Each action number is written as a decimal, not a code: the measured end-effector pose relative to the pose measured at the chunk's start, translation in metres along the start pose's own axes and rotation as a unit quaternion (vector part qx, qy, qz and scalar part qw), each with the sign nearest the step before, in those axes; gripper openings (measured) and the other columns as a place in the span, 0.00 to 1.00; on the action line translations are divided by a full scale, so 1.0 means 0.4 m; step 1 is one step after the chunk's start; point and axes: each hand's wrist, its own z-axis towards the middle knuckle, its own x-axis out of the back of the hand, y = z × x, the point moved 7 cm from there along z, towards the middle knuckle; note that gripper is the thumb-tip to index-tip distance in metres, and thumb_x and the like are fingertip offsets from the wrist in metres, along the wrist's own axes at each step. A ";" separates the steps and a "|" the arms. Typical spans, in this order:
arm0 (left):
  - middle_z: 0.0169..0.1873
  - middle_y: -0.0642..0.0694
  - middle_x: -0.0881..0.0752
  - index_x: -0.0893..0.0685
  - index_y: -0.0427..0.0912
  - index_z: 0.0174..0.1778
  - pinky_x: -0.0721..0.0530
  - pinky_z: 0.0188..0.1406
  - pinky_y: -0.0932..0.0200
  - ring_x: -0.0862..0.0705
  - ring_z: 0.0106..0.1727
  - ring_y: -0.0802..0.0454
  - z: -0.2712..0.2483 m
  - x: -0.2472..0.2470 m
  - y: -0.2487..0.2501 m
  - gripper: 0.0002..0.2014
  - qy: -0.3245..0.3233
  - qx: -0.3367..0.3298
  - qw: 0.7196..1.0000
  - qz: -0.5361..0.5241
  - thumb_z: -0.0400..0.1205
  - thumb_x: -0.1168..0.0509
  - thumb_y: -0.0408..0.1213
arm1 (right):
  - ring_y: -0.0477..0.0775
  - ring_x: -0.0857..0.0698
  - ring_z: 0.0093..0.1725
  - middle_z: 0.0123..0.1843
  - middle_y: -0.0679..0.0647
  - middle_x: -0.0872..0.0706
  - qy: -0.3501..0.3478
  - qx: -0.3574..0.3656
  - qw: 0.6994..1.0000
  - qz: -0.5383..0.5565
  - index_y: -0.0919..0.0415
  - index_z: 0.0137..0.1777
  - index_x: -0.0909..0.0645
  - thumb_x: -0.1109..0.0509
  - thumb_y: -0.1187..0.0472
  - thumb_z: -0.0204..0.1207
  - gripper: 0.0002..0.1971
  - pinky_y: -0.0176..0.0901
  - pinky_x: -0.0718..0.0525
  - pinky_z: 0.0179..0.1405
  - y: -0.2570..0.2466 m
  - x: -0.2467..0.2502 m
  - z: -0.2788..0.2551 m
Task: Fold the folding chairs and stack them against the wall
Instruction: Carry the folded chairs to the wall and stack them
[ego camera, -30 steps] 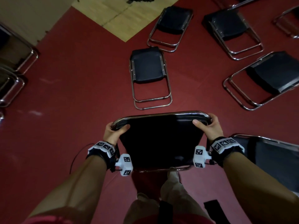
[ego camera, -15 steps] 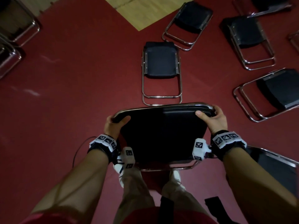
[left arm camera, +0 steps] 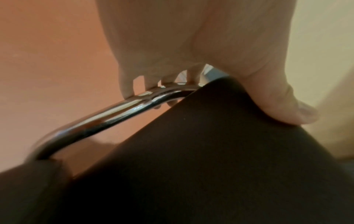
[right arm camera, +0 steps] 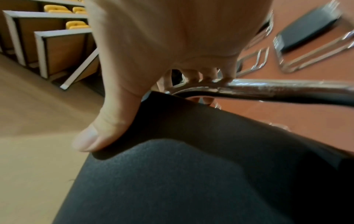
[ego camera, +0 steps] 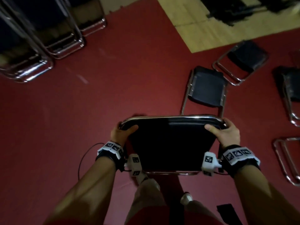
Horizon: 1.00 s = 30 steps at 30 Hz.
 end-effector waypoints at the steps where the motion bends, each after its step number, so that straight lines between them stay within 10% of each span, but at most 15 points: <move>1: 0.55 0.46 0.13 0.17 0.40 0.68 0.20 0.42 0.62 0.14 0.55 0.45 0.010 0.049 0.030 0.31 0.012 -0.006 1.000 -0.016 0.69 0.16 0.41 | 0.54 0.13 0.61 0.61 0.53 0.11 -0.010 0.007 1.000 0.007 0.55 0.70 0.18 0.14 0.34 0.44 0.51 0.50 0.18 0.69 -0.045 -0.031 0.000; 6: 0.57 0.47 0.14 0.18 0.38 0.68 0.21 0.47 0.69 0.16 0.56 0.51 0.014 0.274 0.206 0.32 0.095 -0.072 0.991 -0.069 0.68 0.16 0.36 | 0.54 0.14 0.60 0.53 0.51 0.13 -0.060 0.074 0.994 0.053 0.58 0.71 0.18 0.12 0.49 0.58 0.39 0.45 0.20 0.66 -0.282 -0.184 0.007; 10: 0.50 0.50 0.16 0.20 0.40 0.63 0.25 0.32 0.83 0.17 0.46 0.59 -0.007 0.428 0.314 0.27 0.153 -0.120 0.974 -0.116 0.70 0.18 0.30 | 0.50 0.18 0.61 0.60 0.53 0.15 -0.102 0.143 0.980 0.091 0.60 0.72 0.20 0.12 0.53 0.61 0.38 0.38 0.25 0.62 -0.489 -0.300 0.012; 30: 0.46 0.54 0.13 0.17 0.49 0.50 0.15 0.53 0.57 0.13 0.48 0.55 0.460 0.578 0.710 0.26 0.356 -0.110 0.908 -0.192 0.62 0.12 0.41 | 0.52 0.18 0.58 0.55 0.50 0.17 -0.273 0.200 0.936 0.101 0.61 0.66 0.17 0.14 0.57 0.65 0.30 0.40 0.25 0.56 -1.212 -0.871 0.521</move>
